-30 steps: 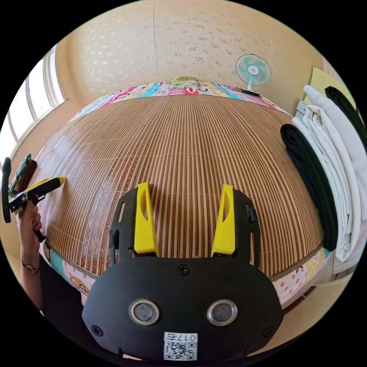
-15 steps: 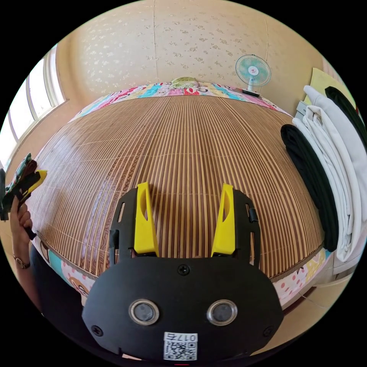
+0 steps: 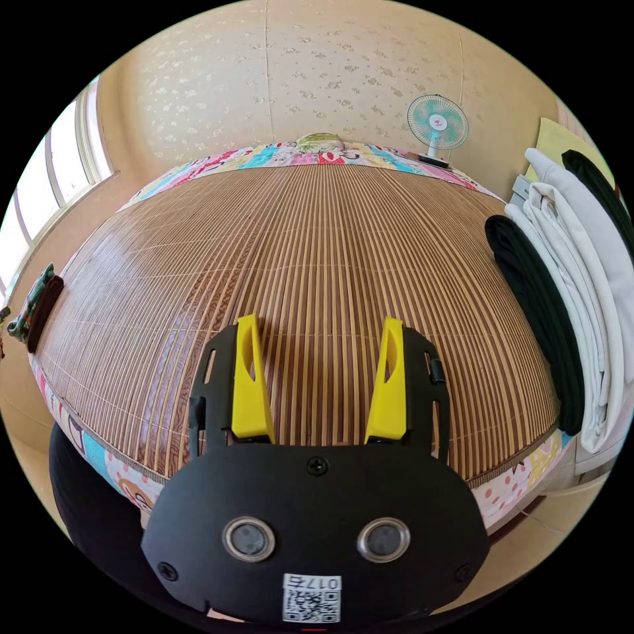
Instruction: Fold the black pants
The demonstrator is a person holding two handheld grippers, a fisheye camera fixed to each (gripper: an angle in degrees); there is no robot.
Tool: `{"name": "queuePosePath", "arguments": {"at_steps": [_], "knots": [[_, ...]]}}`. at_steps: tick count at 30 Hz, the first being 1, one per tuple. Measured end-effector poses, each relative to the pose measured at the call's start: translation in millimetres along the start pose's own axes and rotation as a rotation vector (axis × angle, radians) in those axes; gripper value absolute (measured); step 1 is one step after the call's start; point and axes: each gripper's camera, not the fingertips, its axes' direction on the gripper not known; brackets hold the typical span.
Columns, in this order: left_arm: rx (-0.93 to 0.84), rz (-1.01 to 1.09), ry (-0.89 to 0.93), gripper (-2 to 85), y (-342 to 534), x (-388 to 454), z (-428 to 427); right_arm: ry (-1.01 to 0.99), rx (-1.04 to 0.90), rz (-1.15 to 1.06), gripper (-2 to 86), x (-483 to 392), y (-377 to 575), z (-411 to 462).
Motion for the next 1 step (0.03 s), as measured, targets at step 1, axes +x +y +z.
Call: {"name": "queuePosePath", "arguments": {"at_steps": [1], "knots": [[-0.138,-0.018,0.064,15.9,-7.2,-17.6,30.8,0.000,0.000,0.000,24.1,0.7,-0.2,-0.4]]}}
